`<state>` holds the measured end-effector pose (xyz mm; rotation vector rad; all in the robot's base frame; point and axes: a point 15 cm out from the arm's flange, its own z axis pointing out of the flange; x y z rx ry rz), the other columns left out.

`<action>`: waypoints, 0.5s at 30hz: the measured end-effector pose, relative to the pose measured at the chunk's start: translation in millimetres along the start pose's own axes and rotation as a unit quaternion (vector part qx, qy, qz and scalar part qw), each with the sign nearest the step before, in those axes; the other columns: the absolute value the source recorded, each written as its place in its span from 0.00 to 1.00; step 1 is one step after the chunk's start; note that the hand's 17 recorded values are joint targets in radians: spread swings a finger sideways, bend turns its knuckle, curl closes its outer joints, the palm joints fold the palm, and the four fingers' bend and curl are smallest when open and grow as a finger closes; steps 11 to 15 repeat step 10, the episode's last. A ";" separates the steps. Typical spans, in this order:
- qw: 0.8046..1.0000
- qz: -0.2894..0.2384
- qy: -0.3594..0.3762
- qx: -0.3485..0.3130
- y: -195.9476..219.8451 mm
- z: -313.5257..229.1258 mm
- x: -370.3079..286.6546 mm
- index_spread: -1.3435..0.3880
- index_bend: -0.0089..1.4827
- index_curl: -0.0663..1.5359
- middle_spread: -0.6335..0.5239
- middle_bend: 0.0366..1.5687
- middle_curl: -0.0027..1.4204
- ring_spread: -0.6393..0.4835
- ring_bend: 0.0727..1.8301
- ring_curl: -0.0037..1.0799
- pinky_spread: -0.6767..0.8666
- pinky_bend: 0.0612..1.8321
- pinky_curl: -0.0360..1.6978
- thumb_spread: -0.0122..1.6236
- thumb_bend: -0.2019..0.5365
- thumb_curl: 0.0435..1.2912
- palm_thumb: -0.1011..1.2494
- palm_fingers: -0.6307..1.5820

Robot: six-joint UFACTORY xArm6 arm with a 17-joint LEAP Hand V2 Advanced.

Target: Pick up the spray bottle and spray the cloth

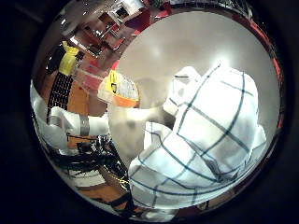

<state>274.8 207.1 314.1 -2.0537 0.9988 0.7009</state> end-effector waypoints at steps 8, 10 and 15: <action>1.000 0.002 0.011 0.017 4.5 -17.4 -7.1 0.67 0.11 0.23 0.73 0.11 0.23 0.82 0.15 0.22 0.74 0.17 0.22 0.65 0.24 0.23 0.51 0.33; 1.000 0.003 0.012 0.018 4.5 -18.1 -8.6 0.67 0.11 0.23 0.73 0.11 0.23 0.82 0.15 0.22 0.75 0.17 0.21 0.65 0.24 0.22 0.51 0.33; 1.000 0.003 0.012 0.018 4.5 -18.1 -8.6 0.67 0.11 0.23 0.73 0.11 0.23 0.82 0.15 0.22 0.75 0.17 0.21 0.65 0.24 0.22 0.51 0.33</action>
